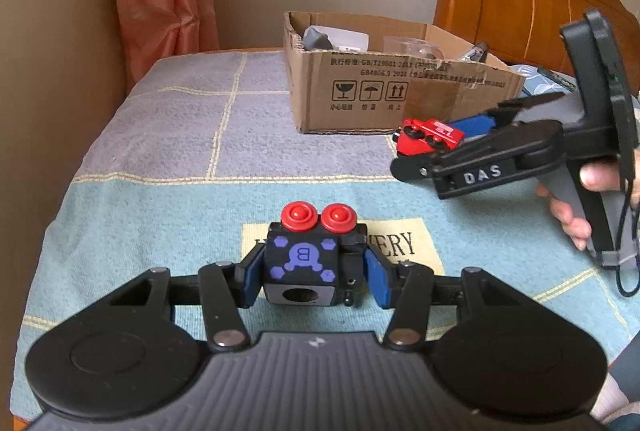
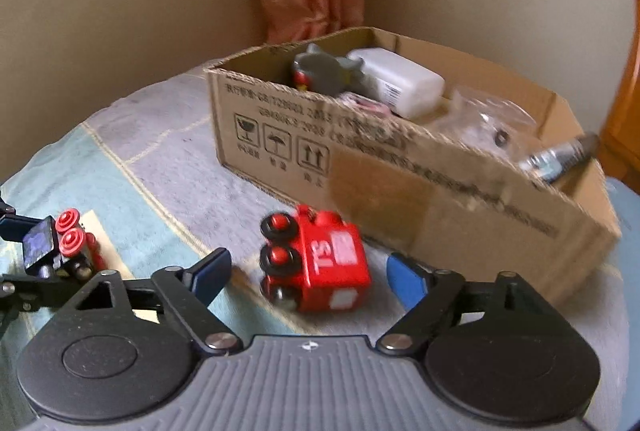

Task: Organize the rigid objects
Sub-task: 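Grasp the black cube toy with the left tool while the right tool grasps the red S.L train car, then carry the black cube and red train car into the box and release both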

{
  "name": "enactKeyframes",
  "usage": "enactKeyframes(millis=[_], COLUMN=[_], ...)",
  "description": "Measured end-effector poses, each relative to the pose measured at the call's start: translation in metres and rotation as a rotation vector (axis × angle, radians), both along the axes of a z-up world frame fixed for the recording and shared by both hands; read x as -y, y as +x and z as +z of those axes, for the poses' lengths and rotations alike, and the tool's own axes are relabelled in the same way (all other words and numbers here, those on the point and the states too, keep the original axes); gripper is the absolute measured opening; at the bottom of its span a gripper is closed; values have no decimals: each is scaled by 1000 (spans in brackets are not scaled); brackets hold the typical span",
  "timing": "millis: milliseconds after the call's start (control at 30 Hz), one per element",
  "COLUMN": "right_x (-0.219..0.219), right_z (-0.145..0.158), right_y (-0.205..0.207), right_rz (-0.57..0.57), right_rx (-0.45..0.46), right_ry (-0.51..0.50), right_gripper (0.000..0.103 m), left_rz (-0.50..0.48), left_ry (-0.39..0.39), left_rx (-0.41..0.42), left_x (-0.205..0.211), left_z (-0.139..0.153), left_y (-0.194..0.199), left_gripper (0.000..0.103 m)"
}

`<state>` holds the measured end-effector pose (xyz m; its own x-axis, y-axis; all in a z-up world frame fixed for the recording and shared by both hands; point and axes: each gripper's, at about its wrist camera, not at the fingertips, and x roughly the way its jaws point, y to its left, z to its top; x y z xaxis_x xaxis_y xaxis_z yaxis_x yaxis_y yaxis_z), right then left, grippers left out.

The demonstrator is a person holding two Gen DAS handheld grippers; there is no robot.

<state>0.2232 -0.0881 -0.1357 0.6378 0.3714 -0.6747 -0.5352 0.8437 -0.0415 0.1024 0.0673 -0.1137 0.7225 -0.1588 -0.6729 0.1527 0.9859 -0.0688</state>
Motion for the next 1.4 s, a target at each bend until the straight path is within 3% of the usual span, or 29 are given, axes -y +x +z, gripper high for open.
enactKeyframes(millis=[100,167,233,300,367,500,567,733,867,1000,1200,1333,1400], right_x=[-1,1,2,3,6,15,21,30,29,26,27,28,27], right_z=[1,1,4,5,6,7,7,8,8,7,7,7,9], right_y=[4,2,0,-1,-4,-12,-19,-31,-31,-28,-28,-27,-27], right_rz=[1,2,-7,-15,-22,-52,-65,-76,-71,-66,-52,-46,-40], right_rx=[-16,-12,-12,-21,-25,-35,-39,-37,-27,-22,-22,-33,-43], right_ry=[8,14,11,10,12,16,14,8,4,8,4,3,-2], right_gripper=[84,74,58,55,55,55,55,55,56,58,59,59,57], left_rz=[1,4,3,4,10,20,32,45,57,65,67,30,12], left_ry=[9,11,11,14,19,29,32,41,33,41,56,60,70], left_rx=[2,2,1,-1,-5,-5,-11,-19,-1,-12,1,3,1], left_x=[1,2,3,5,6,7,7,8,8,10,11,12,14], left_z=[0,-1,-1,-1,-1,-3,-4,-7,-9,-7,-4,-1,0], left_y=[1,1,1,1,1,-1,-1,-1,-2,0,2,6,8], left_gripper=[52,52,55,59,72,77,86,97,98,98,75,54,53])
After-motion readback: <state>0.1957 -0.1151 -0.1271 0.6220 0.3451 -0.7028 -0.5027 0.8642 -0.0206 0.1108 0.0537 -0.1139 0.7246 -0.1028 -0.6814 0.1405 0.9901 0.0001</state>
